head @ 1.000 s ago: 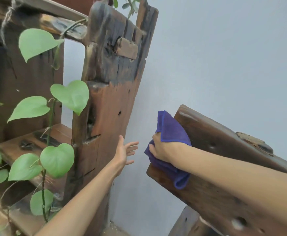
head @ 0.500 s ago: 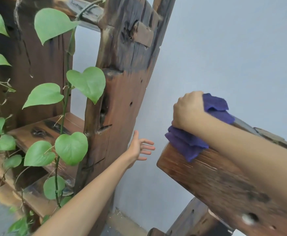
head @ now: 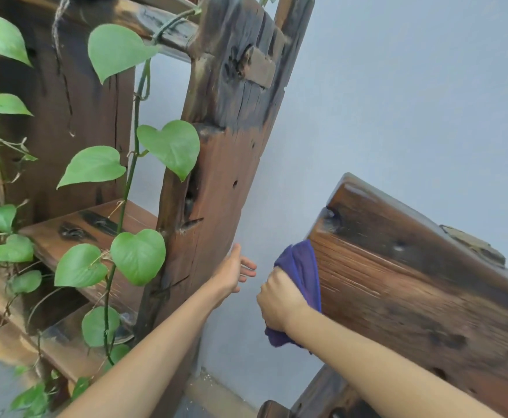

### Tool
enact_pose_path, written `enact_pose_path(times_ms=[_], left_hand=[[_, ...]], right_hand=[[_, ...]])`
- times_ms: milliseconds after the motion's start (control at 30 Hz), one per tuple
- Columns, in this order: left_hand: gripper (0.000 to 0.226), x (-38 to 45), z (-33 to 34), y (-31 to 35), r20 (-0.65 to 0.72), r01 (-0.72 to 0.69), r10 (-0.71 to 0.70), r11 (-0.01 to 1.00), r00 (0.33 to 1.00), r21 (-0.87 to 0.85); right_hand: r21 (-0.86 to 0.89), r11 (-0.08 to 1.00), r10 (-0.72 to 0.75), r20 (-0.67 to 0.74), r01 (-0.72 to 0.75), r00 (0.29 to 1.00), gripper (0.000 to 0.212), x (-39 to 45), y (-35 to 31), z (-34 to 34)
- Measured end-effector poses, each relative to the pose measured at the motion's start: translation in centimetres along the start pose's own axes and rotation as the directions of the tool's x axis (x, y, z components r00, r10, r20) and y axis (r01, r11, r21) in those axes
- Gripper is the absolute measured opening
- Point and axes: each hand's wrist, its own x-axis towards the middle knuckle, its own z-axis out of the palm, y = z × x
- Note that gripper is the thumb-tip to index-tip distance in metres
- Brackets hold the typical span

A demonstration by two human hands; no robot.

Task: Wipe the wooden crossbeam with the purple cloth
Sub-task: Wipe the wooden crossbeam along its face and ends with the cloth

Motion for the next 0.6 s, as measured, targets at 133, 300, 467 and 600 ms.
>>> enact_pose_path(times_ms=[133,300,467,600], left_hand=[[0.05,-0.9,0.5,-0.4,0.043,-0.037,0.032,0.991,0.999,0.127],[0.041,-2.1,2.5,0.9,0.017,-0.157,0.157,0.975,0.988,0.158],[0.055,-4.5,7.5,6.6,0.079,-0.351,0.346,0.934,0.935,0.064],[0.062,-5.8,9.4,13.5,0.172,-0.465,0.471,0.882,0.865,-0.078]], right_hand=[[-0.121,0.992,-0.064,-0.342,0.024,0.938,0.018,-3.5,-0.9,7.0],[0.104,0.988,0.152,-0.575,-0.112,0.804,0.077,-9.1,0.1,13.8],[0.507,0.814,0.56,-0.554,-0.285,0.616,0.078,-16.3,2.0,18.0],[0.605,0.679,0.728,-0.483,-0.416,0.486,0.087,-20.8,3.8,20.9]])
